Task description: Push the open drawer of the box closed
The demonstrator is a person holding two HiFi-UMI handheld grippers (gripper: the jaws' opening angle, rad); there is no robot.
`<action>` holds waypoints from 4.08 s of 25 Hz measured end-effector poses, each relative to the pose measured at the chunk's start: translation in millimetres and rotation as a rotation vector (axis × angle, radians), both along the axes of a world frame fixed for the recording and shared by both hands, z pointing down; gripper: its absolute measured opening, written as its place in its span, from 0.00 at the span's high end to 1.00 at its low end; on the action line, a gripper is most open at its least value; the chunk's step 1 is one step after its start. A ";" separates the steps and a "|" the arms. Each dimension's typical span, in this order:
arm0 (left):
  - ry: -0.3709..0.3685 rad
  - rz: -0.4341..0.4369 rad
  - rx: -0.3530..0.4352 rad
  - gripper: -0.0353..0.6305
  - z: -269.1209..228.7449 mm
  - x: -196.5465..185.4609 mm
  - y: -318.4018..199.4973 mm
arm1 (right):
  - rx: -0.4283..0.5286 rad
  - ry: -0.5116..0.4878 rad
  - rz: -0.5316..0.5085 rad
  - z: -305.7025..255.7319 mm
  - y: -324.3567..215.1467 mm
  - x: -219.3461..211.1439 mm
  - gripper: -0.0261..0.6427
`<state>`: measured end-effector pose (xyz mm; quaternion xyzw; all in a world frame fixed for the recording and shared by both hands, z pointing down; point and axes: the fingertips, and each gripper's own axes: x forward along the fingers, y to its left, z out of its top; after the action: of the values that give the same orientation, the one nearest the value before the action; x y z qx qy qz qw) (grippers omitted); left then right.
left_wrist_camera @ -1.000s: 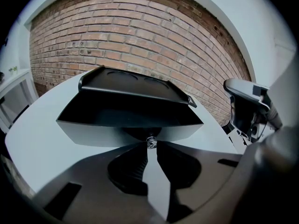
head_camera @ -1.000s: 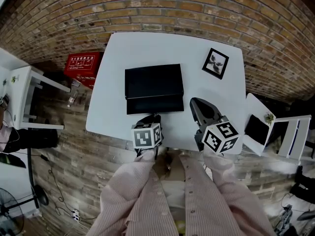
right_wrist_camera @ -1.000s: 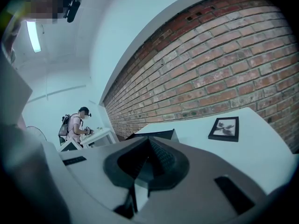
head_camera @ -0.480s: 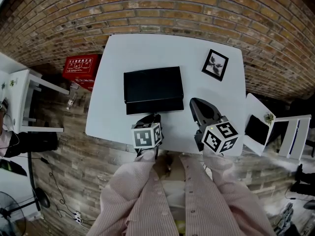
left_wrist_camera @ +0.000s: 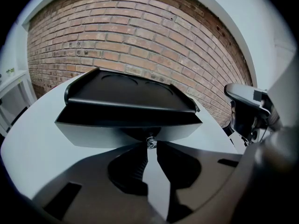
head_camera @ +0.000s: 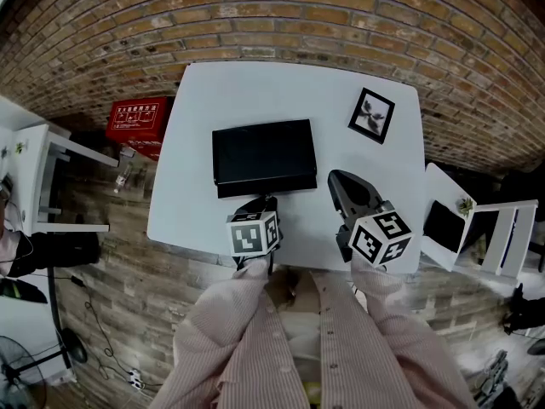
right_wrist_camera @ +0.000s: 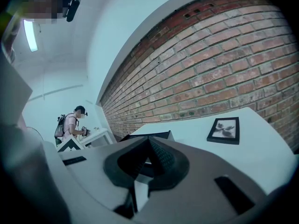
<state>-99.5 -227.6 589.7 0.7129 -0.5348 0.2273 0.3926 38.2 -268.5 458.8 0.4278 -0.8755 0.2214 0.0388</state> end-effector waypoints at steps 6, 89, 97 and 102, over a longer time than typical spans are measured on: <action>-0.003 -0.003 0.000 0.86 -0.4 -1.3 -7.3 | -0.002 -0.001 0.005 0.6 -6.2 1.2 0.96; -0.034 0.086 0.615 0.95 -161.9 -37.7 18.5 | 0.162 -0.085 -0.049 -57.3 20.2 -9.2 0.96; -0.042 0.032 0.683 0.95 -190.3 -64.0 31.1 | 0.241 -0.091 -0.046 -92.7 26.7 -6.9 0.96; -0.033 0.002 0.724 0.95 -207.4 -71.2 34.6 | 0.267 -0.093 -0.030 -103.4 29.6 0.0 0.96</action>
<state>-170.7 -193.0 382.3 0.8025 -0.5862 0.0350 0.1057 38.2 -239.0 355.4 0.4054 -0.9043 0.1218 -0.0558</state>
